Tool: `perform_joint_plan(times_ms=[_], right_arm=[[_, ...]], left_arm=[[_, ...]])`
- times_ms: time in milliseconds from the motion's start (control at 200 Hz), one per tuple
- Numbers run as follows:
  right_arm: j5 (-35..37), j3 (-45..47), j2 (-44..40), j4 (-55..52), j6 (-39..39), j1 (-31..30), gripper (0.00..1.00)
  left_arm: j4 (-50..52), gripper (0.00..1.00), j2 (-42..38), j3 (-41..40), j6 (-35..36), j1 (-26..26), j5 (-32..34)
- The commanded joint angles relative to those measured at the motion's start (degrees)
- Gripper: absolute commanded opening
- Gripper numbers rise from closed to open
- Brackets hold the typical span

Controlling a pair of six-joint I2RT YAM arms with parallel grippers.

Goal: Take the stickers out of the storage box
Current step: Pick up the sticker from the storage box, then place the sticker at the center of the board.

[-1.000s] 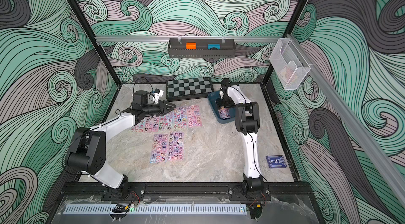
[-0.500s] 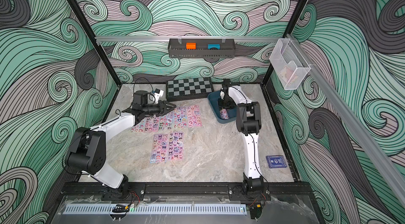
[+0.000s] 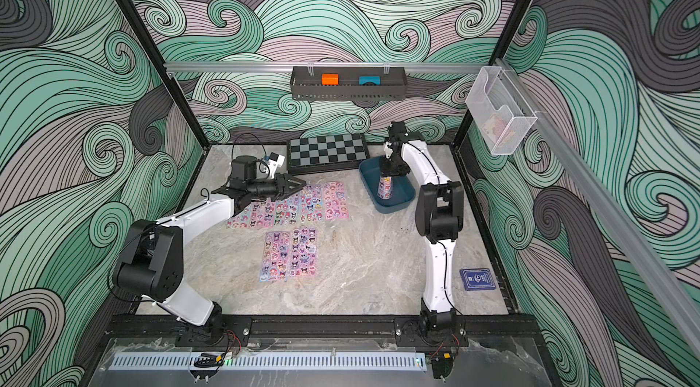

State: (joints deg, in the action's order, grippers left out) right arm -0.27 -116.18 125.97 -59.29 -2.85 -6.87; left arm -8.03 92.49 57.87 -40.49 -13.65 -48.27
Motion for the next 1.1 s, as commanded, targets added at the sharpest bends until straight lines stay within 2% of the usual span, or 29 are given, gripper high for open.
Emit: perform_joint_plan(times_ms=[0,195,385,545,630,750,846,951,1096], right_arm=[[-1.42,1.00,-2.22,0.17,-0.78,0.01,0.42],[-2.05,2.14,-5.42,0.13,-1.02,0.02,0.39],[-6.42,0.36,-11.13,-2.37,-1.52,-0.07,0.38],[-16.86,-4.35,-13.35,-7.67,-1.63,-0.25,0.39],[-24.70,-4.83,-15.46,-8.78,-2.23,-0.41,0.39],[-30.73,-5.75,-17.70,-11.05,-2.60,-0.82,0.39],[-39.94,-3.70,-19.82,-11.00,-2.68,-1.31,0.40],[-41.81,-0.18,-22.29,-10.93,-2.36,-4.31,0.40],[-44.80,5.63,-24.06,-9.23,-0.84,-8.37,0.40]], left_arm=[[0.47,0.39,0.52,2.48,0.72,-0.68,-1.25],[1.08,0.39,0.61,3.02,1.03,-1.02,-1.45],[2.85,0.40,1.42,5.16,2.79,-1.88,-2.60],[6.01,0.40,2.00,8.79,5.42,-2.77,-4.32],[9.76,0.40,2.15,12.43,7.49,-2.96,-5.94],[14.64,0.40,1.72,17.78,10.76,-3.05,-7.50],[14.63,0.40,1.77,20.19,9.94,-3.05,-8.09],[10.02,0.41,1.29,18.10,6.68,-3.94,-9.98],[8.18,0.41,0.31,14.99,7.68,-4.89,-11.58]])
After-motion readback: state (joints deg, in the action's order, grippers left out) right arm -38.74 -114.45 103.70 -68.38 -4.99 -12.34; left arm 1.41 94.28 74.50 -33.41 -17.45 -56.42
